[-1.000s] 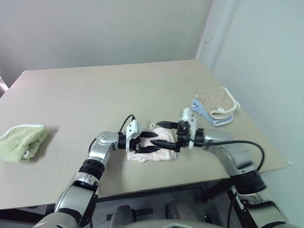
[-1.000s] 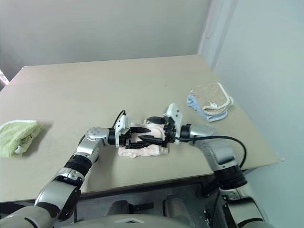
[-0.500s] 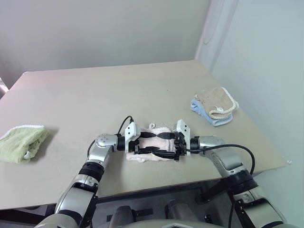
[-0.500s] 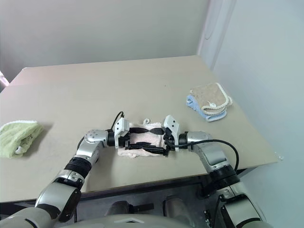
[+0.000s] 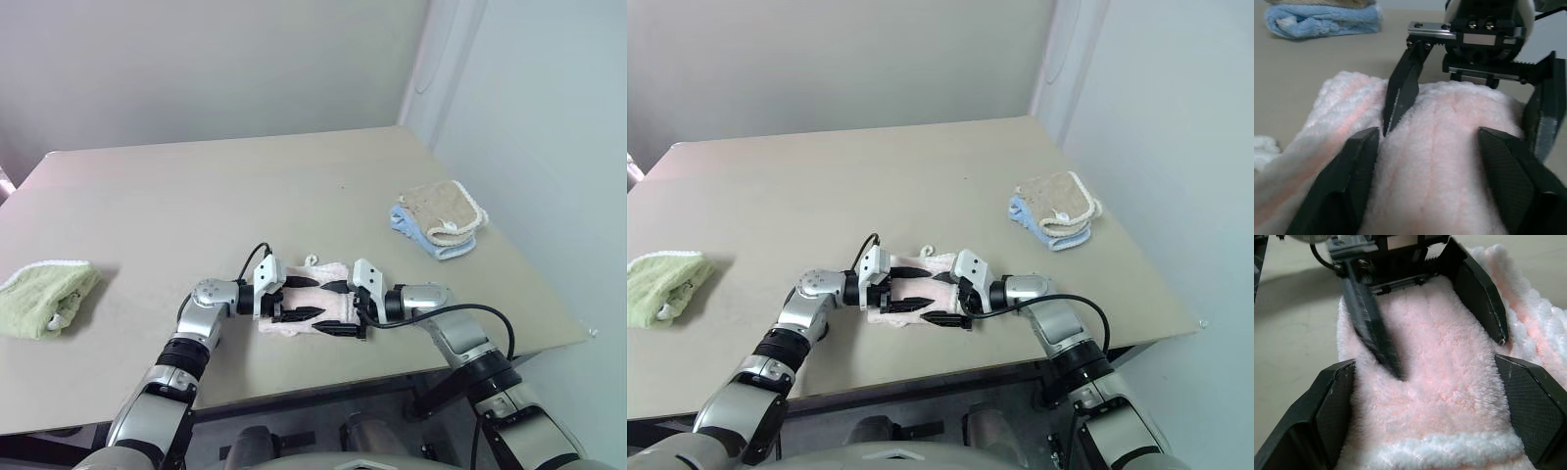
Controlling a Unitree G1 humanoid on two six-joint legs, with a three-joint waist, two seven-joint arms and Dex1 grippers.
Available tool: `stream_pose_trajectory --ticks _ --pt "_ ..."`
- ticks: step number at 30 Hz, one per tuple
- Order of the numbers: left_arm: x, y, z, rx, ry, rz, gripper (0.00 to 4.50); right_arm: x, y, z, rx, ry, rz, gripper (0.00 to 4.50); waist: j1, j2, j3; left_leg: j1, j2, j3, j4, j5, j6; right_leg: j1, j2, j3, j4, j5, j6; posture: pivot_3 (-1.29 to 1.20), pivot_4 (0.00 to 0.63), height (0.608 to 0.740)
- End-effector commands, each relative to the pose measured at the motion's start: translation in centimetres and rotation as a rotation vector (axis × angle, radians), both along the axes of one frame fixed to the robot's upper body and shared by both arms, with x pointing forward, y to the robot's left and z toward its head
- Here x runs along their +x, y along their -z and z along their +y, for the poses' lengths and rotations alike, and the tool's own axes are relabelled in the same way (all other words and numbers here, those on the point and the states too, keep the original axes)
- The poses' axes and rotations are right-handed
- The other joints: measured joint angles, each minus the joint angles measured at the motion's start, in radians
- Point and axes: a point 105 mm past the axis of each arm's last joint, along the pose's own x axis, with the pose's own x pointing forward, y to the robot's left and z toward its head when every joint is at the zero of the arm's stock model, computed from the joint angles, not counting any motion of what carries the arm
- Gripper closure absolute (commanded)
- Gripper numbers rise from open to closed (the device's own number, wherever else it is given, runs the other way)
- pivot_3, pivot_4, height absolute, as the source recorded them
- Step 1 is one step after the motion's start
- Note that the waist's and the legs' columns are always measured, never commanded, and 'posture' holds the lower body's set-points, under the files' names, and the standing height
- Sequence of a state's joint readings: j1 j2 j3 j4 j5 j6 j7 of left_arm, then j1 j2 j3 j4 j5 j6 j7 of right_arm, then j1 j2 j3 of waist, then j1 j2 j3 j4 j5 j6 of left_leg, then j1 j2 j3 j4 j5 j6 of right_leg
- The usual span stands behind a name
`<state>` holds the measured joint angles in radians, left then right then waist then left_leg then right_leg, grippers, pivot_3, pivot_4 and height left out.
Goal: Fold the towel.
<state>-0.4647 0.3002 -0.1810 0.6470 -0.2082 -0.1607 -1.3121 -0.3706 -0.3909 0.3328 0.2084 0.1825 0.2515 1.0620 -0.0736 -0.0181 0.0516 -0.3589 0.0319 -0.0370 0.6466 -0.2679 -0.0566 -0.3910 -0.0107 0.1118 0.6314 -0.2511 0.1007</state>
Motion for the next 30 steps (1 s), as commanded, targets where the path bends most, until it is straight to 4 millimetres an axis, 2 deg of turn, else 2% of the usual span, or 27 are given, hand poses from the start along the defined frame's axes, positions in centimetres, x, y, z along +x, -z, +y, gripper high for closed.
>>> stream_pose_trajectory --ticks 1,5,10,13,17,21,23,27,30 --pt "0.0 0.6 0.6 0.035 -0.015 0.025 0.01 0.7 -0.2 -0.1 -0.012 0.011 -0.007 0.00 0.000 0.000 0.000 0.000 0.000 0.000 0.000 0.000 0.000 0.000 0.000 0.000 0.000 0.000 0.000 0.00 0.000 0.740" --pt "0.5 0.1 0.7 0.016 -0.056 0.018 0.01 1.3 -1.5 0.1 0.044 0.028 -0.008 0.00 -0.001 0.000 0.000 0.001 0.000 0.000 0.000 0.000 0.000 0.001 0.000 0.000 0.000 0.000 0.000 0.00 0.000 0.740" --pt "1.2 -1.9 1.4 -0.025 -0.066 -0.033 0.01 1.7 -3.8 -0.5 0.109 0.039 -0.022 0.00 0.000 0.000 0.001 0.000 0.000 0.000 0.000 0.000 0.000 0.000 0.000 0.000 0.000 0.000 0.000 0.00 0.000 0.740" --pt "1.3 -4.6 2.1 -0.084 -0.061 -0.031 0.01 1.5 -6.0 -1.0 0.178 0.033 -0.023 0.00 -0.001 0.000 0.002 -0.003 0.000 0.000 0.000 0.000 0.000 -0.003 0.000 0.000 0.000 0.000 0.000 0.00 0.000 0.740" --pt "1.2 -8.4 3.2 -0.179 -0.077 0.013 0.01 1.0 -8.6 -1.3 0.237 0.018 -0.015 0.00 0.001 0.001 0.002 -0.014 0.000 0.000 0.000 0.000 0.000 -0.013 0.000 0.000 0.001 0.000 0.000 0.00 0.000 0.740" --pt "1.7 -11.5 5.8 -0.215 -0.191 0.116 0.01 0.8 -10.8 -1.6 0.280 0.027 -0.022 0.00 0.000 0.001 0.002 -0.015 0.000 0.000 -0.001 0.000 0.001 -0.014 0.000 0.000 0.001 0.000 0.002 0.00 0.000 0.740" --pt "1.5 -11.5 7.0 -0.195 -0.243 0.200 0.01 0.8 -11.0 -1.8 0.279 0.040 -0.011 0.00 -0.001 0.000 0.002 -0.015 0.000 0.000 -0.001 0.000 0.001 -0.014 0.000 0.000 0.001 -0.001 0.002 0.00 0.000 0.740" --pt "0.2 -9.1 9.8 -0.091 -0.337 0.372 0.01 1.1 -10.7 -2.3 0.283 0.085 0.042 0.00 -0.004 0.001 0.002 -0.014 0.000 0.000 -0.001 0.000 0.001 -0.014 0.000 0.000 0.000 -0.001 0.001 0.00 0.000 0.740" --pt "-0.7 -8.6 10.5 -0.096 -0.387 0.476 0.01 1.3 -10.0 -2.5 0.267 0.115 0.088 0.00 -0.002 0.000 0.003 -0.015 0.000 0.000 -0.001 0.000 0.001 -0.014 0.000 0.000 0.000 -0.001 0.001 0.00 0.000 0.740"
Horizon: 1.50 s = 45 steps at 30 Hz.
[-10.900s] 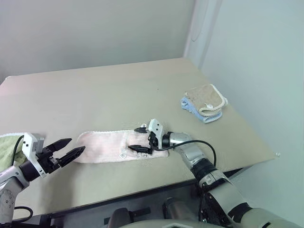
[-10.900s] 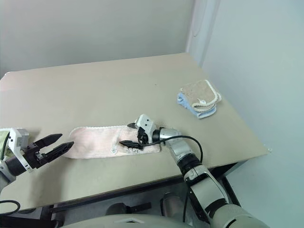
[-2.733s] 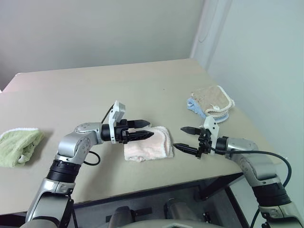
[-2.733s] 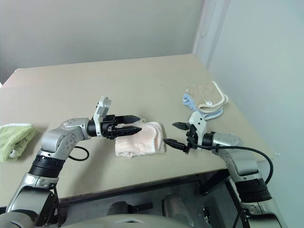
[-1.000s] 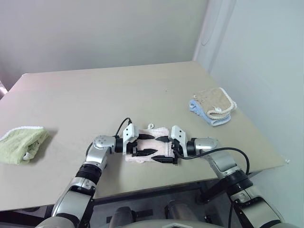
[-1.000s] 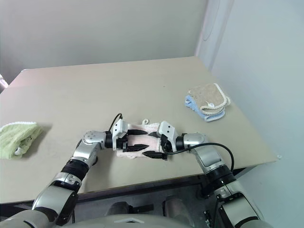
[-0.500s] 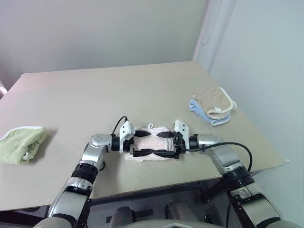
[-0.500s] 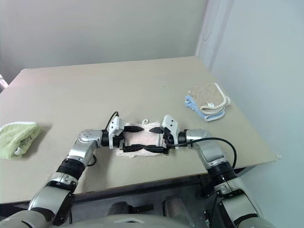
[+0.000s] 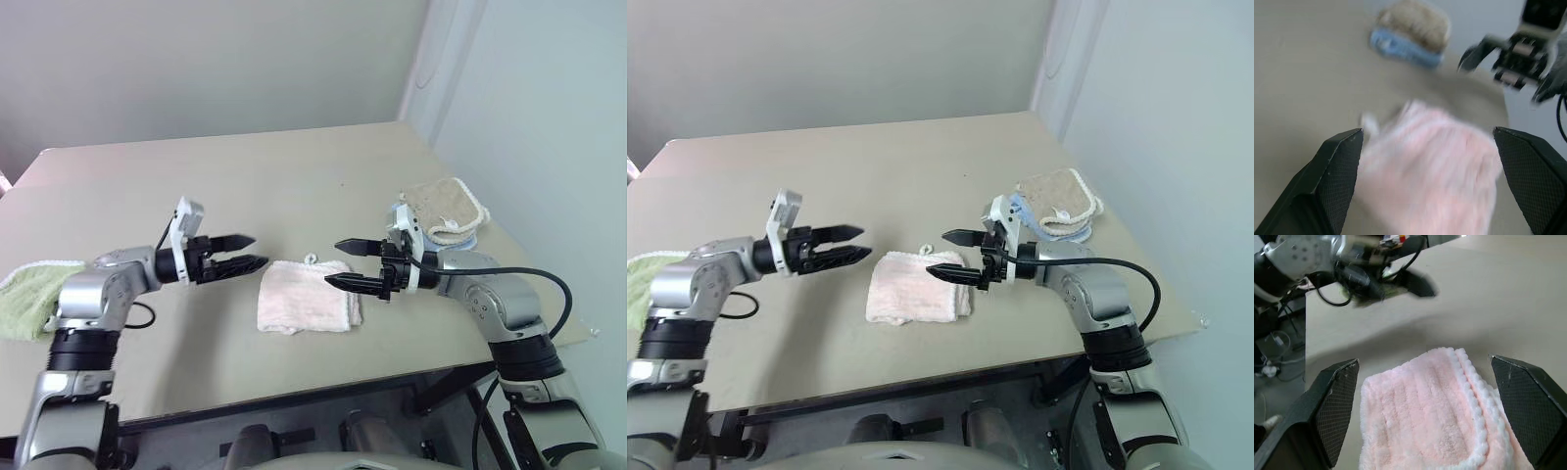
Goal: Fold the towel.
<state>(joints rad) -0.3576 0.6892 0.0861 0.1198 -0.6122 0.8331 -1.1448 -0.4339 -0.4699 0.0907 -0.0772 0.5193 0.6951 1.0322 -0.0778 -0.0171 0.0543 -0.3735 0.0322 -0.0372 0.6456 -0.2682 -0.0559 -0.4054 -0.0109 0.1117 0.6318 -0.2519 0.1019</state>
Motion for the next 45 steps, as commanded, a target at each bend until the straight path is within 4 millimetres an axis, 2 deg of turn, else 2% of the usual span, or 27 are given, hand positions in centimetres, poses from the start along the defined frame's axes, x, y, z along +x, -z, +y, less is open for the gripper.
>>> stream_pose_trajectory --ticks 1,4,17,26,32,36,42,45 --pt "-0.7 -1.3 0.0 -0.040 -0.016 0.046 0.01 0.3 -0.8 -0.3 0.010 0.020 0.003 0.00 0.005 -0.001 0.001 0.000 0.000 0.000 0.000 0.000 0.000 0.000 0.000 0.000 0.000 0.000 0.000 0.00 0.000 0.740" --pt "-1.7 -0.8 0.3 -0.062 -0.044 0.140 0.01 0.5 -0.5 -0.3 -0.003 0.028 0.044 0.00 0.006 -0.002 0.001 -0.001 0.000 0.000 0.000 0.000 0.000 0.000 0.000 0.000 0.000 0.000 0.000 0.00 0.000 0.740" --pt "-3.5 2.1 0.7 -0.144 -0.145 0.460 0.01 1.0 0.4 -0.7 -0.043 0.049 0.171 0.00 0.004 -0.001 0.001 0.000 0.000 0.000 0.000 0.000 0.000 -0.001 0.000 0.000 -0.001 0.000 0.000 0.00 0.000 0.740" --pt "-4.0 3.3 -1.1 -0.129 -0.071 0.510 0.01 1.1 0.7 -1.0 -0.057 0.090 0.167 0.00 0.004 -0.001 0.001 0.000 0.000 0.000 0.000 0.000 0.000 -0.001 0.000 0.000 -0.001 0.000 0.000 0.00 0.000 0.740" --pt "-4.2 4.7 -1.1 -0.143 -0.079 0.662 0.01 0.9 1.1 -1.4 -0.058 0.116 0.184 0.00 0.004 -0.001 0.001 0.000 0.000 0.000 0.000 0.000 0.000 -0.001 0.000 0.000 -0.001 0.000 0.000 0.00 0.000 0.740" --pt "-3.7 4.9 -2.2 -0.193 -0.071 0.712 0.01 0.8 1.1 -1.5 -0.049 0.133 0.195 0.00 0.007 0.001 0.001 0.000 -0.001 0.000 0.000 0.000 0.000 0.000 0.000 0.000 -0.001 0.000 0.000 0.00 0.000 0.740" --pt "-3.5 5.1 -5.9 -0.242 0.006 0.746 0.01 0.9 0.9 -1.6 -0.048 0.151 0.191 0.00 0.015 0.002 0.000 0.000 -0.002 0.000 0.001 0.000 0.000 0.002 -0.001 0.000 -0.001 0.000 0.000 0.00 0.000 0.740" --pt "-3.3 4.9 -6.6 -0.254 0.016 0.745 0.01 1.0 0.9 -1.7 -0.053 0.156 0.186 0.00 0.017 0.002 0.000 0.000 -0.003 0.000 0.002 0.000 0.000 0.003 -0.002 0.000 -0.003 0.000 0.000 0.00 0.000 0.740"
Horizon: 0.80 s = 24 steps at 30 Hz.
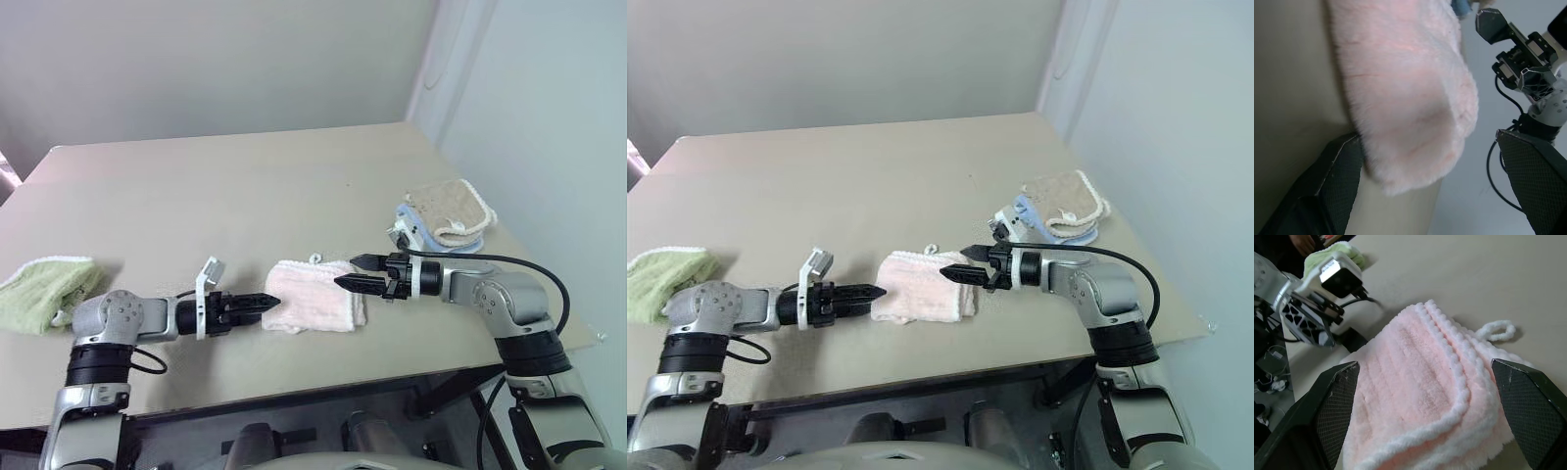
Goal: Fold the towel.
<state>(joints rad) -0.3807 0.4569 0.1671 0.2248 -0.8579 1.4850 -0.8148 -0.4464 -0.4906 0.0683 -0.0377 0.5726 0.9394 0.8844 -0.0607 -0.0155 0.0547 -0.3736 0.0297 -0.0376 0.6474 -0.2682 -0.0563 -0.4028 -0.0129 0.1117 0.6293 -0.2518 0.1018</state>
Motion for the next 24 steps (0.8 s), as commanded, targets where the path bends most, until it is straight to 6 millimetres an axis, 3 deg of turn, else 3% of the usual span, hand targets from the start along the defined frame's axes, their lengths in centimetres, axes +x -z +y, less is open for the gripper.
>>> stream_pose_trajectory --ticks 1,12,22,24 --pt "-0.2 -0.1 -1.8 -0.034 0.052 0.030 0.01 0.2 -1.5 0.0 0.014 0.000 -0.062 0.00 0.001 0.000 0.000 0.000 0.000 0.000 0.000 0.000 0.000 0.000 0.000 0.000 0.000 0.000 0.000 0.00 0.000 0.740" --pt "0.8 -0.6 -3.2 -0.099 0.037 0.069 0.01 0.5 -1.5 0.0 0.010 0.026 -0.073 0.00 -0.002 0.000 0.000 0.000 0.000 0.000 0.000 0.000 0.000 0.000 0.000 0.000 0.000 0.000 0.000 0.00 0.000 0.740" --pt "0.0 -0.4 -4.7 -0.108 0.077 0.083 0.01 0.7 -1.3 0.0 0.010 0.045 -0.070 0.00 -0.006 0.000 0.000 0.000 0.000 -0.001 -0.001 0.000 0.000 0.000 0.000 0.000 0.000 0.000 0.000 0.00 0.000 0.740" --pt "0.0 -0.2 -4.7 -0.093 0.074 0.084 0.41 0.9 -1.3 -0.1 0.007 0.052 -0.069 0.00 -0.009 0.000 0.000 0.000 0.000 -0.001 -0.001 0.000 0.000 0.000 0.000 0.000 0.000 0.000 0.000 0.00 0.000 0.740"
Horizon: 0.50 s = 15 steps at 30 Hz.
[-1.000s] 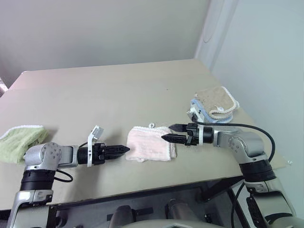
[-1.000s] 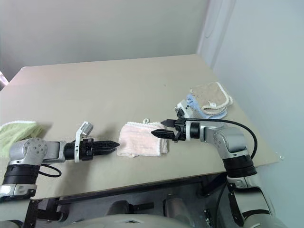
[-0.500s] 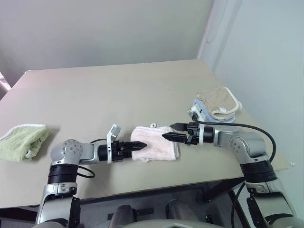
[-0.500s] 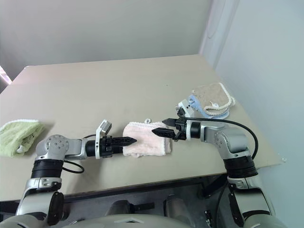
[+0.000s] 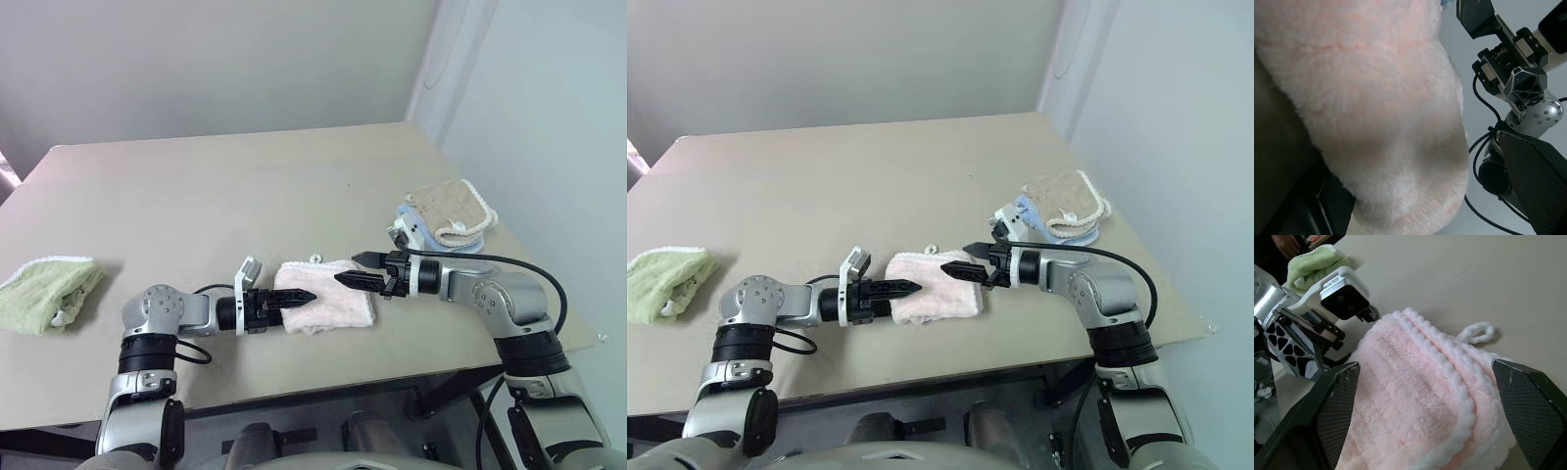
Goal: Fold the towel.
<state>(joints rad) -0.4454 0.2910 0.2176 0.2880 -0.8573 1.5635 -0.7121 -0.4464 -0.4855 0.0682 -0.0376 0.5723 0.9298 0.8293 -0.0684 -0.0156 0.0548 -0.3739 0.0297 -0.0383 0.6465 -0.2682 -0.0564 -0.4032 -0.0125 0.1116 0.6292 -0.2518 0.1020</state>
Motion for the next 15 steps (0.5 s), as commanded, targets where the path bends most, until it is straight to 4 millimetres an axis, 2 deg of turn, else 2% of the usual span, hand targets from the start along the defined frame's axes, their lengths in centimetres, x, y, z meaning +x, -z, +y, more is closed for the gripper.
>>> stream_pose_trajectory --ticks 1,6,12,15 --pt "-0.36 -0.12 -0.87 0.002 0.037 0.001 0.66 0.48 -1.46 0.02 0.026 0.010 -0.054 0.00 -0.001 0.000 0.000 0.000 0.000 0.000 0.000 0.000 0.000 0.000 0.000 0.000 0.000 0.000 0.000 0.00 0.000 0.740" --pt "-0.38 0.10 -0.86 0.009 0.032 0.009 2.49 0.82 -1.39 -0.07 0.025 0.030 -0.041 0.00 -0.001 0.000 0.000 0.000 0.000 0.000 0.000 0.000 0.000 0.000 0.000 0.000 0.000 0.000 0.000 0.00 0.000 0.740" --pt "-0.09 0.24 -0.82 0.008 0.004 0.013 4.47 0.82 -1.20 0.03 0.034 0.038 -0.023 0.00 -0.001 0.000 0.000 0.000 0.000 0.000 0.000 0.000 0.000 0.000 0.000 0.000 0.000 0.000 0.000 0.00 0.000 0.740" --pt "0.03 0.14 -0.82 -0.004 -0.011 0.014 4.47 0.62 -1.25 0.20 0.045 0.029 -0.018 0.00 -0.001 0.000 0.000 0.000 0.000 0.000 0.000 0.000 0.000 0.000 0.000 0.000 0.000 0.000 0.000 0.00 0.000 0.740"
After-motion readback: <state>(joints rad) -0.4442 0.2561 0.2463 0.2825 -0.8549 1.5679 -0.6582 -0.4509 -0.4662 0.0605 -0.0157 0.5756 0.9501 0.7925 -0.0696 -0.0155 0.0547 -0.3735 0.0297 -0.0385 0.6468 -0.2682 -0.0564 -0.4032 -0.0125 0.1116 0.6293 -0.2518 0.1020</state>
